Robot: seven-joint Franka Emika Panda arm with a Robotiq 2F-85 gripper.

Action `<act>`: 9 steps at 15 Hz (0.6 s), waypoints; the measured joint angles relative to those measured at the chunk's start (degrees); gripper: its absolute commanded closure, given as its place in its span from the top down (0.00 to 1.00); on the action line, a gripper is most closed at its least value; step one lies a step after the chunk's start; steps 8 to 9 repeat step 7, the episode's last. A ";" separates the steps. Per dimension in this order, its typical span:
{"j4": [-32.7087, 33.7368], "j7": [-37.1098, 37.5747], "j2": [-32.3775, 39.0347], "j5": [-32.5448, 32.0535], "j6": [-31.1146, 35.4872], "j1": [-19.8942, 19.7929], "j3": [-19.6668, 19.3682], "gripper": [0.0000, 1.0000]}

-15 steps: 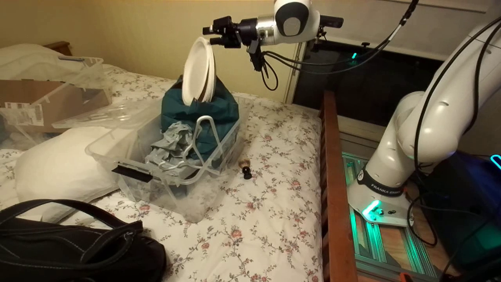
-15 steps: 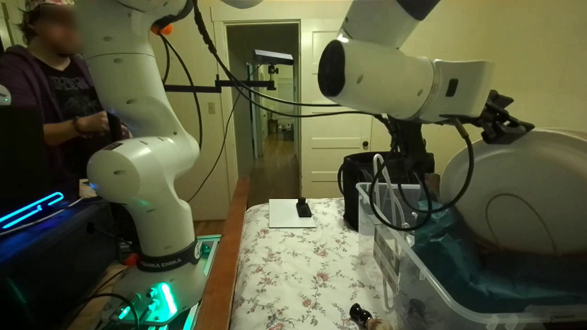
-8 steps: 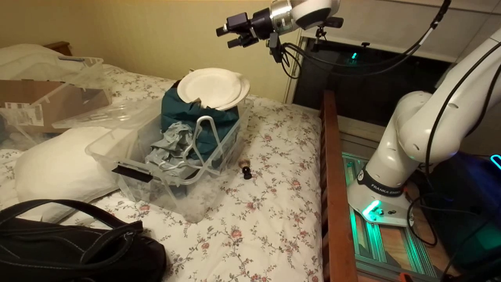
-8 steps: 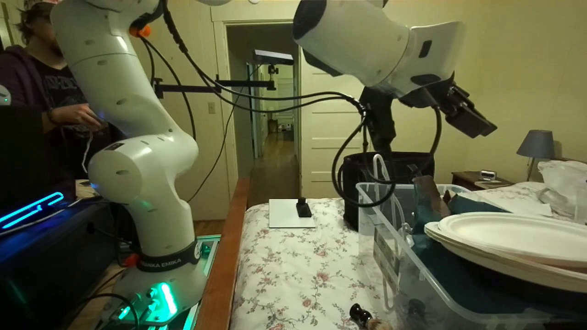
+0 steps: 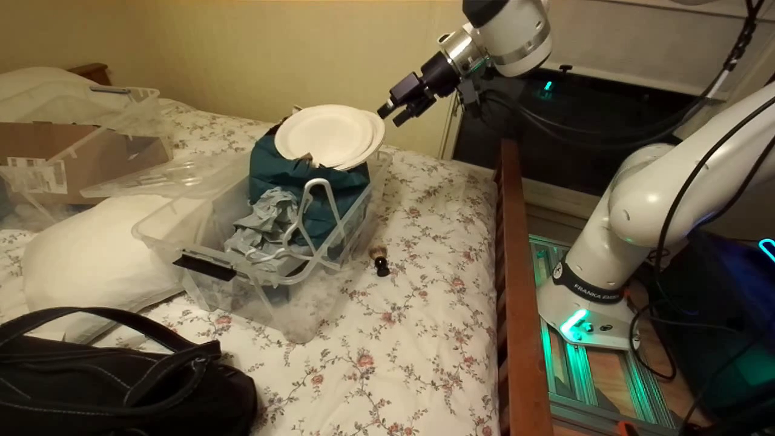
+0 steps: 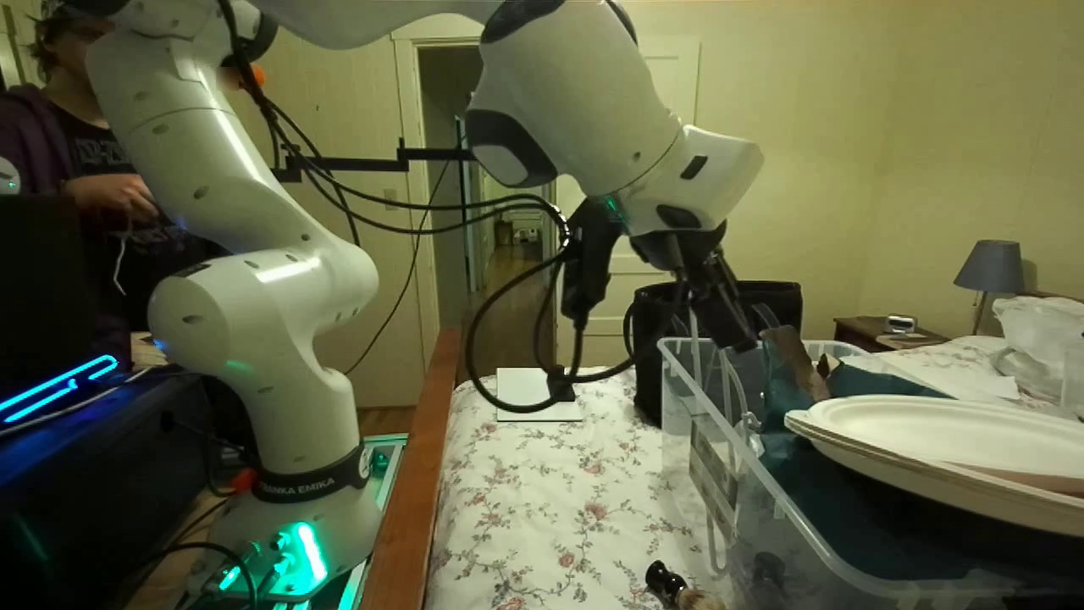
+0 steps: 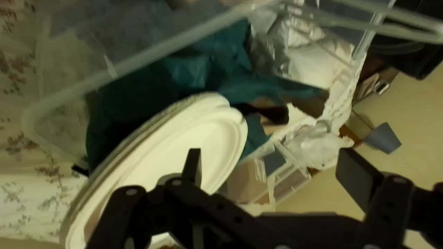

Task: Put the plate in the green bag

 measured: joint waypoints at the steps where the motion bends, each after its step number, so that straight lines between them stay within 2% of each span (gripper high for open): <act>1: -1.17 3.12 -1.96 -4.54 -4.75 -2.55 1.03 1.00; 3: -2.10 8.88 -6.71 -13.66 -14.19 -5.68 1.23 1.00; 4: -1.95 11.34 -9.23 -17.76 -18.78 -5.11 -0.63 1.00; 7: -2.31 13.50 -11.02 -20.63 -17.84 0.73 -6.41 1.00; 9: -2.31 13.50 -11.02 -20.63 -17.84 0.73 -6.41 1.00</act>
